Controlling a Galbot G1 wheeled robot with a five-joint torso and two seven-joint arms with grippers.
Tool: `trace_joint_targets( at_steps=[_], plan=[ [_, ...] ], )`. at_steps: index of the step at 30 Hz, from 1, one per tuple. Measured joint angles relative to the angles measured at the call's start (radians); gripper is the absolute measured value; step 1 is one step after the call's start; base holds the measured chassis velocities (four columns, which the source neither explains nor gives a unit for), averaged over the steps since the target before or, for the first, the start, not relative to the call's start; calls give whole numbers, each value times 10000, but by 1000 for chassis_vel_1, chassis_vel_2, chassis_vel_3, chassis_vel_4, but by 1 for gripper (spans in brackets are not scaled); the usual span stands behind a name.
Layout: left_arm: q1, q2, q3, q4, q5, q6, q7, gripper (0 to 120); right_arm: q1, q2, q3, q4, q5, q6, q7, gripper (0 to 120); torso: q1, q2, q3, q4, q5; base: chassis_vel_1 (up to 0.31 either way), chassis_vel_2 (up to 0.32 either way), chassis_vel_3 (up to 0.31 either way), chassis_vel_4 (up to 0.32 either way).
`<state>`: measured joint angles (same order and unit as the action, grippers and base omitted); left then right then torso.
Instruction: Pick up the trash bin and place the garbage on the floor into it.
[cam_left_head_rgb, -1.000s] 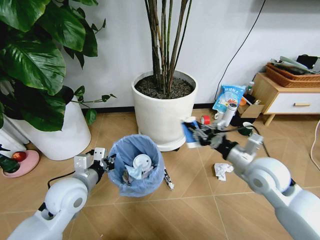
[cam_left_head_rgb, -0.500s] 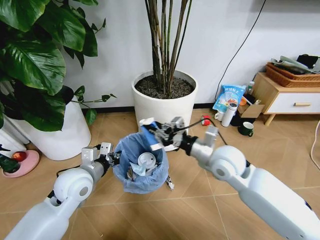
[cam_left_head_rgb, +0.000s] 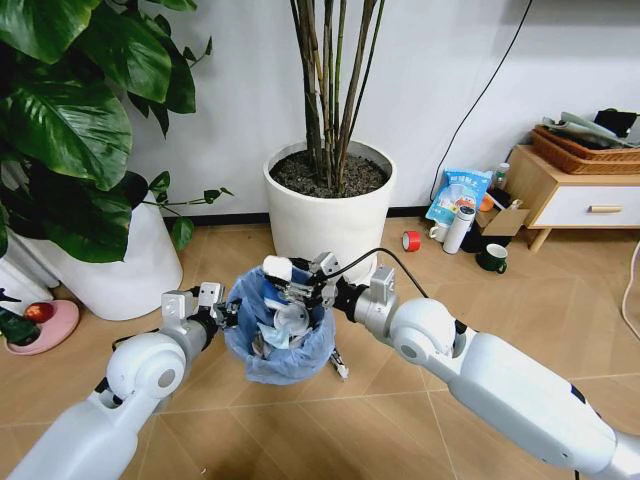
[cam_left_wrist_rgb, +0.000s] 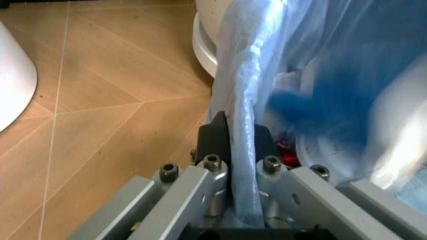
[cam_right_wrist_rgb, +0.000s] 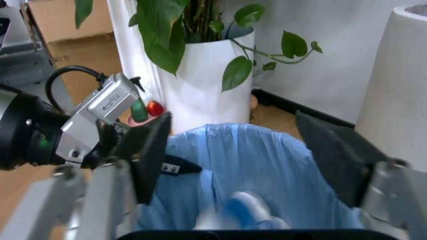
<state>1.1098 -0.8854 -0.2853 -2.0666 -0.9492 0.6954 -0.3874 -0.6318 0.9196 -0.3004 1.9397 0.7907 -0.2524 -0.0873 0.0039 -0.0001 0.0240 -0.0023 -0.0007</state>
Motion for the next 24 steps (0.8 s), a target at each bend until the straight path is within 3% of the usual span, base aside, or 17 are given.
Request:
trace_joint_targets(
  at_steps=[8,17,19,24],
  plan=[
    [38,-29,-92,4,-1,-21,-2,0,-105,41,261,16,12,13,125,98,0,0,0,1,-1,0,0,0,0],
    [324,-150,-451,-70,324,-89,-17,0,-1808,-468,3054,8,-142,-166,944,100,-2,1,-1,0,0,0,0,0,0],
    [401,-191,-529,-151,434,-120,-19,0,-2432,-602,3874,-447,-401,-161,958,100,-2,1,-1,-2,3,0,0,0,0],
    [634,-160,-693,-428,479,-140,-67,0,-3156,-692,4659,-1814,-656,-5,1060,100,-2,2,-1,-2,0,0,0,0,0]
  ],
)
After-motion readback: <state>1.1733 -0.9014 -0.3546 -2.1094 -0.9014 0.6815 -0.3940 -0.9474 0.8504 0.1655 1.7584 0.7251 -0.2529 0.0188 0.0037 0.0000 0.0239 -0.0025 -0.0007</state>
